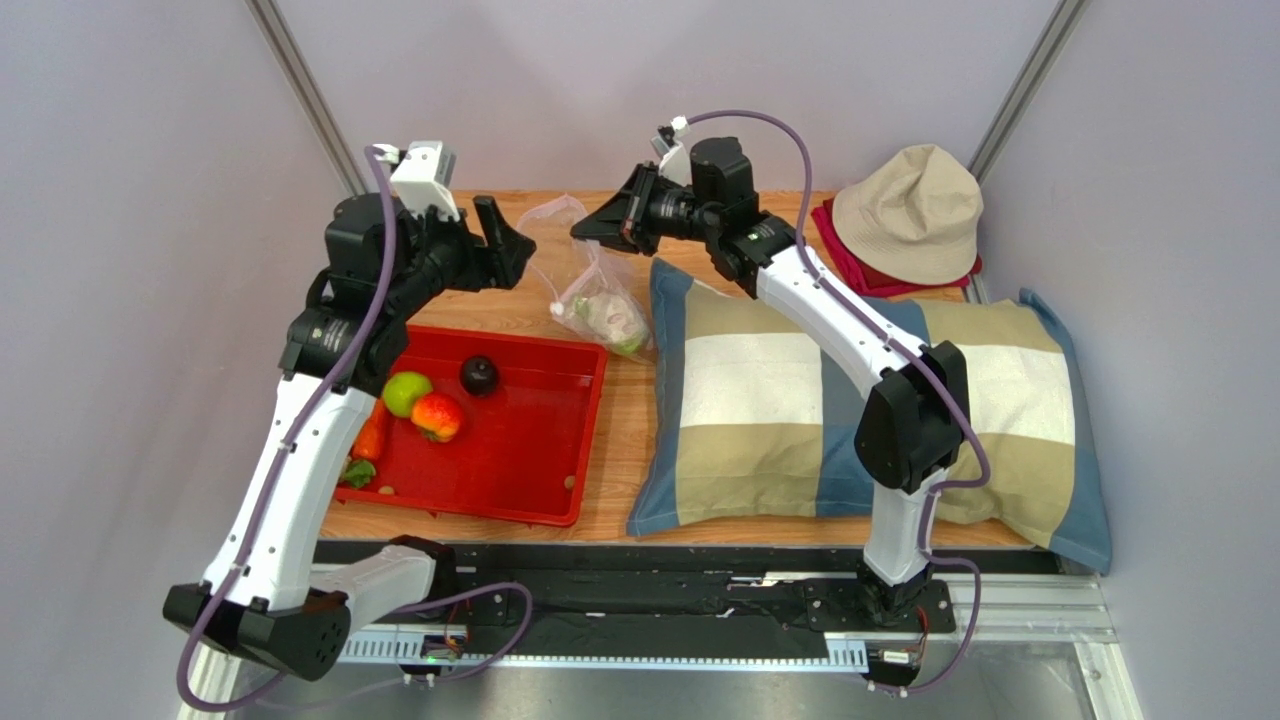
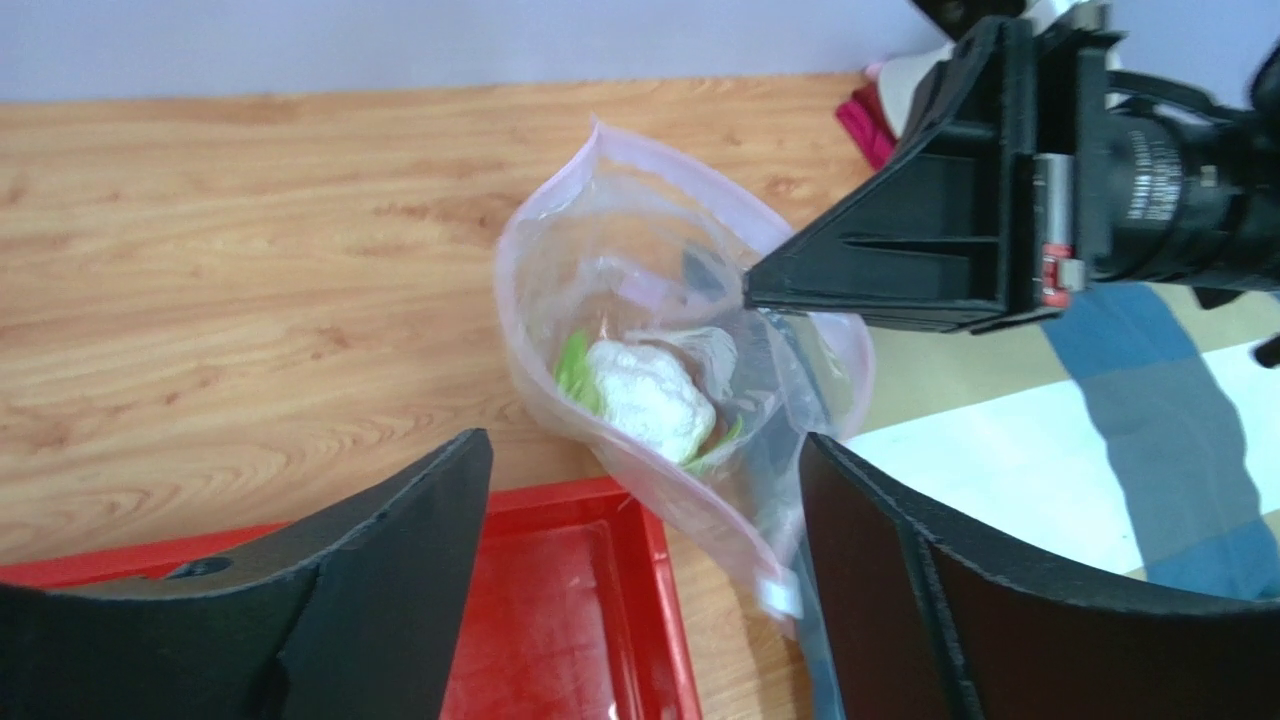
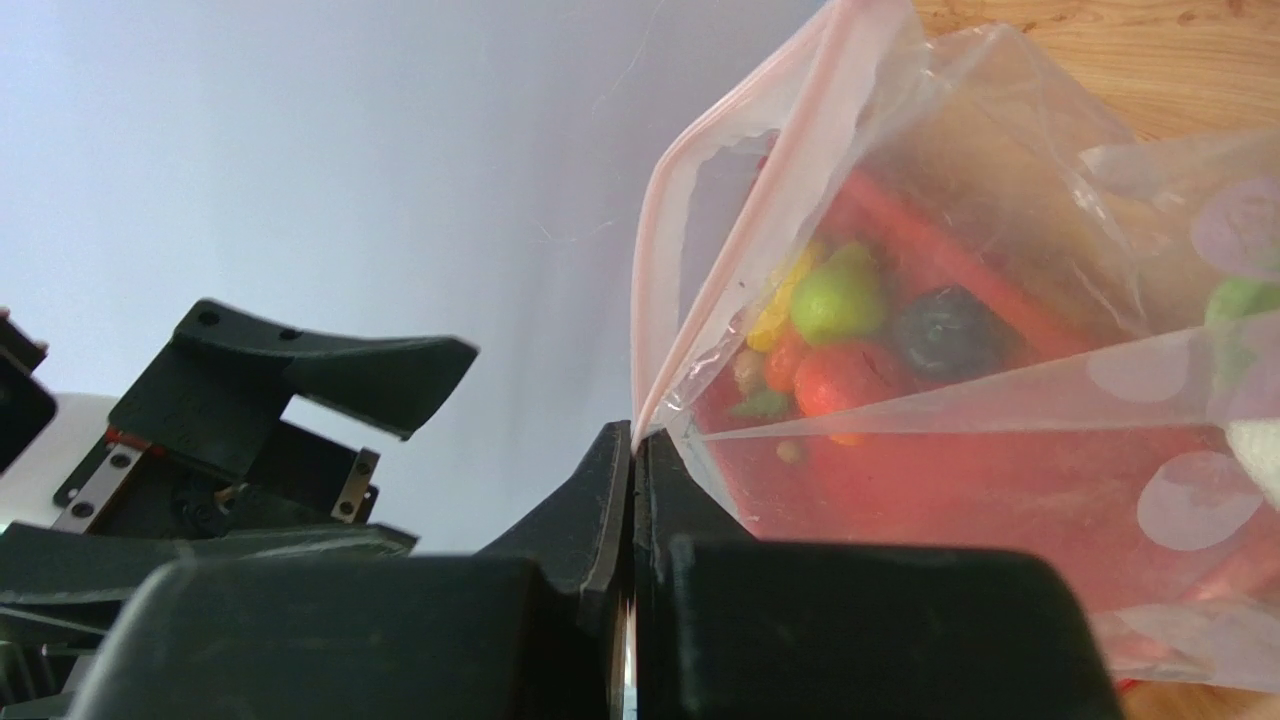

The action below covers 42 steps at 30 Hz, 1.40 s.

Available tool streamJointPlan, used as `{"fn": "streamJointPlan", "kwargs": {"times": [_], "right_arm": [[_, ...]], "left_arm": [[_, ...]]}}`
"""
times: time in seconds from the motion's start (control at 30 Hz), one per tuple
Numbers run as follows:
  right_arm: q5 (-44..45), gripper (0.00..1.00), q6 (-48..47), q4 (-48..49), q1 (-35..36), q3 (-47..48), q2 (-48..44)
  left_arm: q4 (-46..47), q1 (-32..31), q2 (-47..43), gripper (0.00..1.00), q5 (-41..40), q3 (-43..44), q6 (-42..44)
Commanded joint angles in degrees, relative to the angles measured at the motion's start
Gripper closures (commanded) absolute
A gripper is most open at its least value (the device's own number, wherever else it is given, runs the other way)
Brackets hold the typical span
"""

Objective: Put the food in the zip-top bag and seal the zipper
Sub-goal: Adjust the zipper food storage bag at the center of the board.

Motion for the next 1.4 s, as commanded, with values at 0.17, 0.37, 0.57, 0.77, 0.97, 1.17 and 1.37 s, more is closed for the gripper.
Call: {"fn": "streamJointPlan", "kwargs": {"times": [0.17, 0.37, 0.57, 0.77, 0.97, 1.17, 1.37], "right_arm": [[-3.0, 1.0, -2.7, 2.3, 0.2, 0.3, 0.1], [-3.0, 1.0, -7.5, -2.1, 0.2, -0.3, -0.6], [4.4, 1.0, -23.0, -16.1, 0.1, 2.4, -2.3], [13.1, 0.75, -31.8, -24.3, 0.2, 4.1, -3.5], [10.6, 0.63, -30.8, -23.9, -0.3, 4.0, -4.2], [4.1, 0.73, -27.1, -20.1, -1.7, 4.1, -4.7], [4.1, 0.91, -27.1, -19.9, -1.8, 4.9, -5.9]], "left_arm": [[-3.5, 3.0, 10.3, 0.17, -1.0, 4.3, -2.4], [-3.3, 3.1, 15.0, 0.36, 3.5, 4.7, -4.6], [-5.5, 3.1, 15.1, 0.92, 7.4, 5.4, -3.6], [-5.1, 3.1, 12.7, 1.0, 7.9, 3.2, -3.5], [-4.6, 3.1, 12.2, 1.0, 8.5, 2.7, -3.0], [-5.1, 3.1, 11.9, 1.0, 8.1, 3.3, -2.7], [-5.2, 3.8, 11.4, 1.0, 7.9, 3.8, -2.9]]}}
